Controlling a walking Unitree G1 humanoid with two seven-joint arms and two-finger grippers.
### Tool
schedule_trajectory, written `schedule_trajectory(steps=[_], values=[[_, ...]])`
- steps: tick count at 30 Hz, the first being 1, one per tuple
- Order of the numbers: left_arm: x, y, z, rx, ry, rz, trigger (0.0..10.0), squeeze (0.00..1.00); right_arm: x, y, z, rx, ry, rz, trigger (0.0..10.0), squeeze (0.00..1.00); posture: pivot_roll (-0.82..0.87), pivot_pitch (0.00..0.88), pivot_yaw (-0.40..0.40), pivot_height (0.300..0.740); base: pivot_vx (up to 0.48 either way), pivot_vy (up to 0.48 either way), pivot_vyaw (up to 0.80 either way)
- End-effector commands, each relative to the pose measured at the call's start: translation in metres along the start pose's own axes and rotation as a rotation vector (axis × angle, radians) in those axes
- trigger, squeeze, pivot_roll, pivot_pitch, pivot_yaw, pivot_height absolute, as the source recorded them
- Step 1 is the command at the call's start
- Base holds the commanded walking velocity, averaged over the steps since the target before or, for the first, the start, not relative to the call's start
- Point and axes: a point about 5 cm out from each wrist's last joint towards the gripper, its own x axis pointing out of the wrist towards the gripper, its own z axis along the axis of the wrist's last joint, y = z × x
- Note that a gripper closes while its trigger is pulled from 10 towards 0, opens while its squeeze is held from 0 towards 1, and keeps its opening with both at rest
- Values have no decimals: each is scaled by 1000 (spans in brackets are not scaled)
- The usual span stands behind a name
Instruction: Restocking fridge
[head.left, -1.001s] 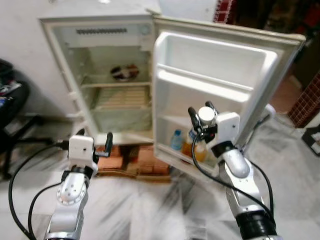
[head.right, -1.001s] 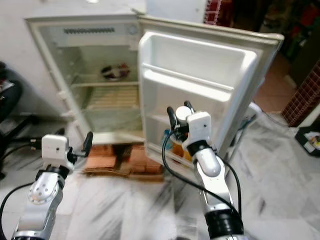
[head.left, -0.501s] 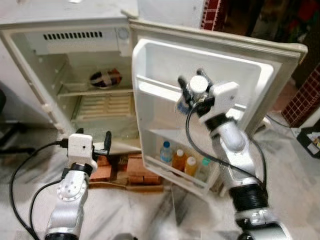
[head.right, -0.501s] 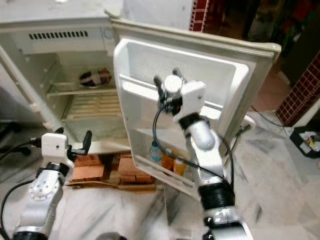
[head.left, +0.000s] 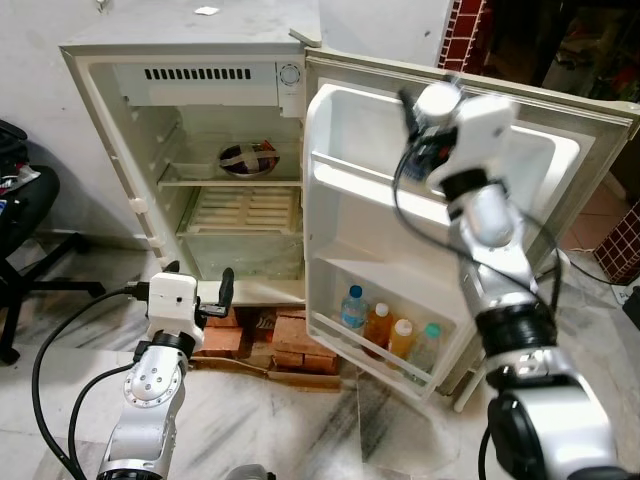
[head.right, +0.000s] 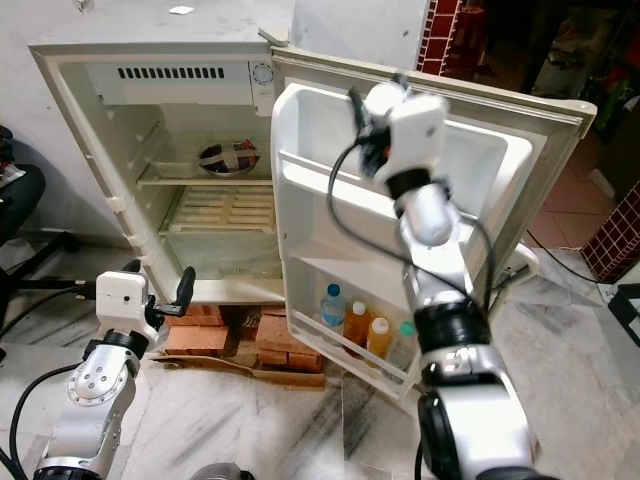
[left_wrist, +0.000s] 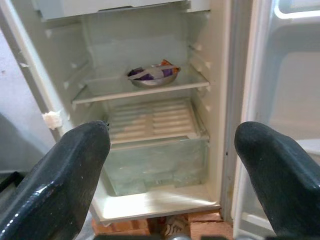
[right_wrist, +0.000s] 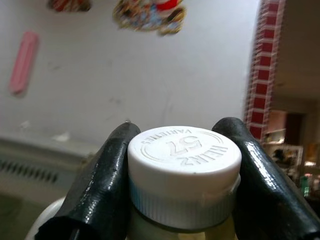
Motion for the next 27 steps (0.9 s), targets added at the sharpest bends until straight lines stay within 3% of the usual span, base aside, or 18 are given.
schedule_trajectory(steps=[1,5,7,13,19,20,21,27], values=[[0,1,1,9,-2,-3,10000,0,4,-4,2,-20,-15,-11,10000,0,63,0,-5,740,0,0,0],[0,1,0,10,-2,-2,10000,0,2,-10,-8,-128,19,-13,10000,0,64,0,-7,740,0,0,0],[0,0,0,9,-1,-1,10000,0,-4,-12,-20,-179,87,-9,10000,0,63,0,-8,740,0,0,0],[-1,-2,-1,10,4,-3,10000,0,-22,-17,-46,-211,195,-21,10000,0,58,0,-5,740,0,0,0],[0,-3,-2,12,7,-7,10000,0,-26,-11,-60,-190,261,-19,10000,0,60,0,-9,740,0,0,0],[0,-3,-2,12,7,-7,10000,0,-26,-11,-61,-184,268,-19,10000,725,60,0,-10,740,0,0,0],[0,-3,-2,13,7,-6,10000,0,-26,-10,-62,-180,270,-21,10000,965,62,0,-12,740,0,0,0],[1,2,-3,55,20,56,10000,0,-24,-12,-58,-154,233,-31,10000,1000,61,0,-13,740,0,0,0]])
